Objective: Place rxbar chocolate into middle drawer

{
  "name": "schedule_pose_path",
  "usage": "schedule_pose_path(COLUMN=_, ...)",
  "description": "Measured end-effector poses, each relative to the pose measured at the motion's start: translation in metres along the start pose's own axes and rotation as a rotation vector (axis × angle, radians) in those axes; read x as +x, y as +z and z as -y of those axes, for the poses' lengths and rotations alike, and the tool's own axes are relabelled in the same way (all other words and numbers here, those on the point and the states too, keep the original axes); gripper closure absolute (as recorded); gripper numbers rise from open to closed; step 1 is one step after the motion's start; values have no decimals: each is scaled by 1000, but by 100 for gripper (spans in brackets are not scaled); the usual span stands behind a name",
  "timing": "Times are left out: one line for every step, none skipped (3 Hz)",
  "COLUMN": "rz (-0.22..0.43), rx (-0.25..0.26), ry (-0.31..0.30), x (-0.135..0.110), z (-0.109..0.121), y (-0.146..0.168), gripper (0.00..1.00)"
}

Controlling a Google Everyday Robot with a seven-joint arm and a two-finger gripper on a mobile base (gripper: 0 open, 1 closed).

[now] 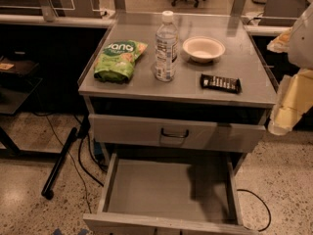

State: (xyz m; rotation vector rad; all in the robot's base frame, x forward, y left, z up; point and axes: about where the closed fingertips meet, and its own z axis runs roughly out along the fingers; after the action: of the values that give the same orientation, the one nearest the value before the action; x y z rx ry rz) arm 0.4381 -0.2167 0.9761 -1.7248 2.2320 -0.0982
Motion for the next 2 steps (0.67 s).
schedule_pose_path(rz=0, rx=0, ry=0, x=0, z=0, y=0, gripper=0)
schedule_pose_path(rz=15, rx=11, ry=-10, x=-6, z=19, y=19, gripper=0)
